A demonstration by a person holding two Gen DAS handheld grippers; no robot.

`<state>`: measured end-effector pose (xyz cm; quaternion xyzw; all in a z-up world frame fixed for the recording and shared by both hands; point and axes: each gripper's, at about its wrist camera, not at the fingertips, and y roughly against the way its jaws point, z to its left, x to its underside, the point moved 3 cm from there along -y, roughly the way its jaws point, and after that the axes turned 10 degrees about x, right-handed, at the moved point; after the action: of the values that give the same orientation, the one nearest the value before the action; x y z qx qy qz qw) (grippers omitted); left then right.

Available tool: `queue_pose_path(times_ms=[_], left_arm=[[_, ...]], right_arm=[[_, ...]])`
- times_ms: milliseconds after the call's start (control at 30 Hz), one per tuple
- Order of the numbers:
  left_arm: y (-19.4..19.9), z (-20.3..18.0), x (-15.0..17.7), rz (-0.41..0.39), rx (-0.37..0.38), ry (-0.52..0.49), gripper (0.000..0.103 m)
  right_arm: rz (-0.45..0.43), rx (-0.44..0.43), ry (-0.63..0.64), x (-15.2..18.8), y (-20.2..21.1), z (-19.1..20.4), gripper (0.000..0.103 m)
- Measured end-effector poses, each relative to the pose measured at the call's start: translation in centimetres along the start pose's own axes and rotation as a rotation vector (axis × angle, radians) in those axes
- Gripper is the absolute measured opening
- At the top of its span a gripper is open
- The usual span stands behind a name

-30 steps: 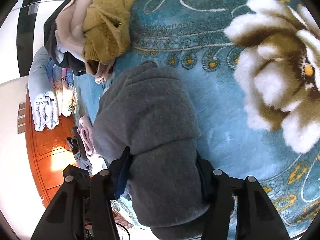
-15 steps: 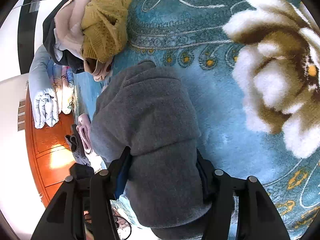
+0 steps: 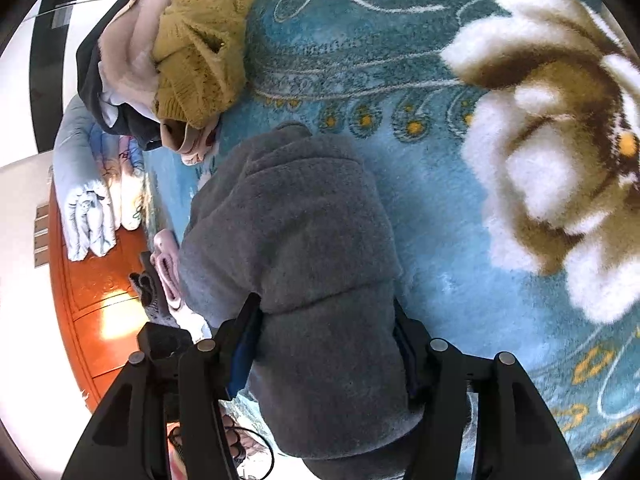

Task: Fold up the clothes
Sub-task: 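Lift the folded sweatshirt with both grippers and carry it to the clothes stack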

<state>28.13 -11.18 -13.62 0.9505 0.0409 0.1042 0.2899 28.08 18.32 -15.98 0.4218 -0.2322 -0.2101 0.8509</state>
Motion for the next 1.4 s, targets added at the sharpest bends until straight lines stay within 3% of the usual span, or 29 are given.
queue_pose_path(times_ms=[133, 300, 567, 633, 733, 933, 1033, 1200, 1400], left_arm=[[0.9, -2.4, 1.4, 0.020, -0.050, -0.057, 0.035], [5.0, -6.1, 3.6, 0.023, -0.041, -0.131, 0.035], [16.1, -11.8, 8.3, -0.070, 0.032, -0.246, 0.035], [16.5, -13.6, 7.3, -0.108, 0.029, -0.253, 0.035], [19.3, -15.8, 8.5, -0.183, 0.008, -0.280, 0.035], [23.7, -16.4, 11.7, -0.350, -0.047, -0.262, 0.036], [25.3, -15.8, 14.0, -0.393, -0.066, -0.252, 0.036], [28.4, -14.4, 16.0, -0.438, -0.069, -0.213, 0.036], [31.1, -11.5, 15.6, -0.464, -0.046, -0.182, 0.036]], right_arm=[[-0.016, 0.018, 0.005, 0.9, 1.8, 1.5, 0.054], [-0.042, 0.011, 0.011, 3.6, 6.2, 4.0, 0.051], [-0.107, -0.042, 0.130, 10.1, 14.2, 10.4, 0.051], [-0.114, -0.049, 0.189, 11.2, 15.7, 12.3, 0.051], [-0.118, -0.078, 0.282, 12.4, 17.6, 15.1, 0.051], [-0.065, -0.138, 0.452, 14.8, 18.6, 19.3, 0.051], [-0.040, -0.160, 0.528, 16.5, 18.7, 20.2, 0.051], [0.024, -0.166, 0.600, 19.0, 17.8, 21.2, 0.051], [0.057, -0.153, 0.647, 20.8, 16.2, 23.1, 0.051]])
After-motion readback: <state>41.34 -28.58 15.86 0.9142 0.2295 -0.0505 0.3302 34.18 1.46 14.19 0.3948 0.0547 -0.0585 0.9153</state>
